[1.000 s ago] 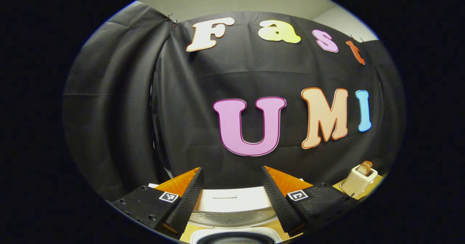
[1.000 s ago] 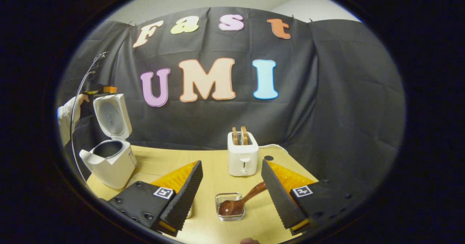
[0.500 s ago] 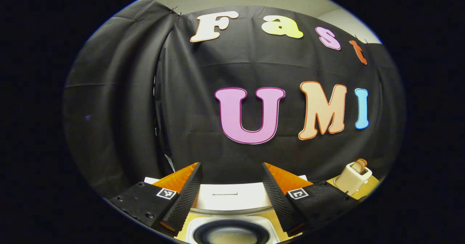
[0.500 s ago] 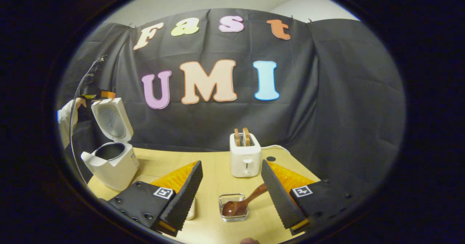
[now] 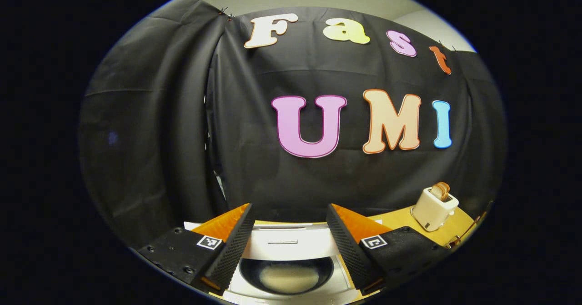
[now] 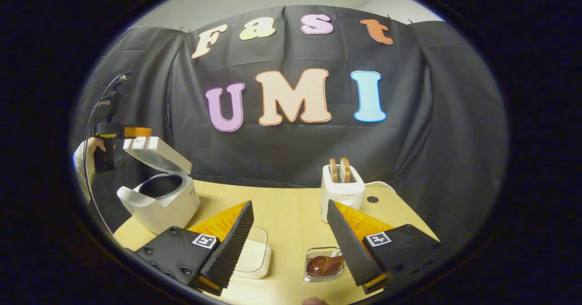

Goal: Close the left gripper, press the button to open the rice cooker; take a wooden spoon from the chopstick holder with the right hand, scoop a spoonful of rice and pour it into the rice cooker, then put the wooden spoon back into the chopstick holder.

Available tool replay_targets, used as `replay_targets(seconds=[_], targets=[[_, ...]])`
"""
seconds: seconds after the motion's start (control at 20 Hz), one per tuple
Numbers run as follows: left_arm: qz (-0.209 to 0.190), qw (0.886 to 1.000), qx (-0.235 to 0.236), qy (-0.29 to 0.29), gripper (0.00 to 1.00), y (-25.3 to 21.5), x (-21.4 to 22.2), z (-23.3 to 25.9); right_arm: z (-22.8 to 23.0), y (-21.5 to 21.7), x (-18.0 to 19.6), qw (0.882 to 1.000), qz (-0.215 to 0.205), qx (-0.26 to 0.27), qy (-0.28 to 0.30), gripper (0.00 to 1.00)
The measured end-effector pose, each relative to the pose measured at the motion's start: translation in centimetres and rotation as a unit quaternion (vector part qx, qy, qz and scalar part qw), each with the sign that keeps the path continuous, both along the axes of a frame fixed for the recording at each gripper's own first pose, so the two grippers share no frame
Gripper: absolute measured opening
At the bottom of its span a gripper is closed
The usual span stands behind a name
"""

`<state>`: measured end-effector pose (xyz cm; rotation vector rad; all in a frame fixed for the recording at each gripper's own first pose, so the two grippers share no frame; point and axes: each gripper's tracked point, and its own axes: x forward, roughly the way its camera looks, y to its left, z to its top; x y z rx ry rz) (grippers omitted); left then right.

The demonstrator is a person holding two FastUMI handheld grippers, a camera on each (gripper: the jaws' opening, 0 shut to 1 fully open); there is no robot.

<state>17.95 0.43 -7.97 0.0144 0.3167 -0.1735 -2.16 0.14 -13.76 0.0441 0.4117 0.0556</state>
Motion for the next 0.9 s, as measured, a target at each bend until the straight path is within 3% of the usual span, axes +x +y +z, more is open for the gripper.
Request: replay_targets(seconds=[0.45,0.9], targets=[[0.005,0.998,0.009,0.058,0.95,0.5,-6.4,-6.9,-1.0,2.8,-0.1,0.999,0.046,0.000,0.012,1.00],[0.019,0.992,-0.014,0.126,0.94,1.0,-9.0,-12.8,-1.4,3.0,-0.5,0.999,0.050,-0.004,0.017,1.00]])
